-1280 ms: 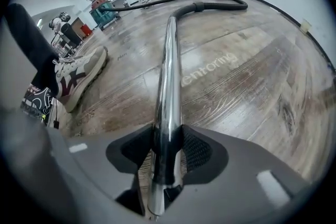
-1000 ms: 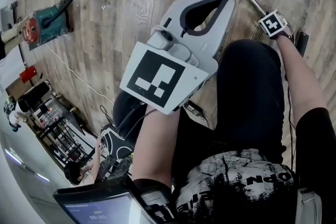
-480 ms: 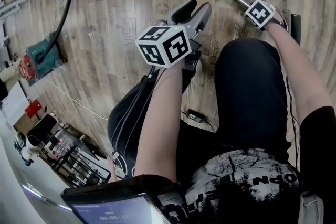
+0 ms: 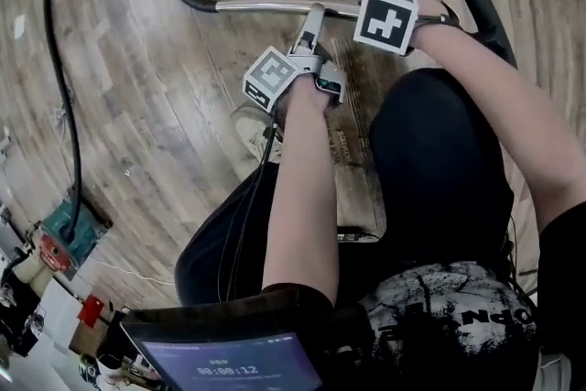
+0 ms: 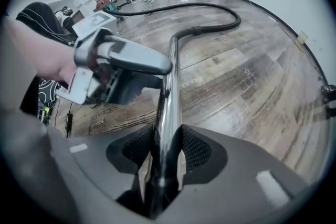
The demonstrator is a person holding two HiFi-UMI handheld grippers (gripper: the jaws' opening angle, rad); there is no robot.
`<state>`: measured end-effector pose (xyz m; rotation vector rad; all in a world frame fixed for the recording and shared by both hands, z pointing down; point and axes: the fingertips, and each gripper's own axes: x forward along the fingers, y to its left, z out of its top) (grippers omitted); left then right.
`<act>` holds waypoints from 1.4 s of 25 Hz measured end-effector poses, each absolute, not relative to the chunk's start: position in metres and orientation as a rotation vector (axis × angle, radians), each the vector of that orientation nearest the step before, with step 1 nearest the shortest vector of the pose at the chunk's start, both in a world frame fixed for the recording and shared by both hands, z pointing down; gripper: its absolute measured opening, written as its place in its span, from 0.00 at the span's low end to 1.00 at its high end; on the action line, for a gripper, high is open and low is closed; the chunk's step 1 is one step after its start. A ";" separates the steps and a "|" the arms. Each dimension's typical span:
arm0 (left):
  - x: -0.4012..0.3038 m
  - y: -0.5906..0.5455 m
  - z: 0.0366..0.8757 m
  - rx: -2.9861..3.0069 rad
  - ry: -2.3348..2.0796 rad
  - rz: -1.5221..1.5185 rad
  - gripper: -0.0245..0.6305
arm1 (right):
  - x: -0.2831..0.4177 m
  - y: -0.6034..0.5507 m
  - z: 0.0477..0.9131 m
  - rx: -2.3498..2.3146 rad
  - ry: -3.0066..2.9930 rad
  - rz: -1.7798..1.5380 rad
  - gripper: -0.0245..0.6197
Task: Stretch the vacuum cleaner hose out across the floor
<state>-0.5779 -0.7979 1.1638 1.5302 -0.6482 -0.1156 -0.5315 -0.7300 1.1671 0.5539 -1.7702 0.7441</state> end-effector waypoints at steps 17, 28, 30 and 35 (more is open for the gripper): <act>-0.529 -0.830 1.169 1.356 -0.624 -0.427 0.24 | -0.504 -0.735 1.190 0.596 -1.687 0.387 0.30; -0.574 -0.875 1.138 1.367 -0.830 -0.470 0.26 | -0.483 -0.702 1.148 0.521 -1.716 0.477 0.27; -0.577 -0.888 1.121 1.373 -0.759 -0.525 0.24 | -0.474 -0.692 1.142 0.529 -1.730 0.459 0.27; -0.561 -0.886 1.097 1.490 -0.696 -0.453 0.18 | -0.459 -0.689 1.132 0.556 -1.713 0.473 0.26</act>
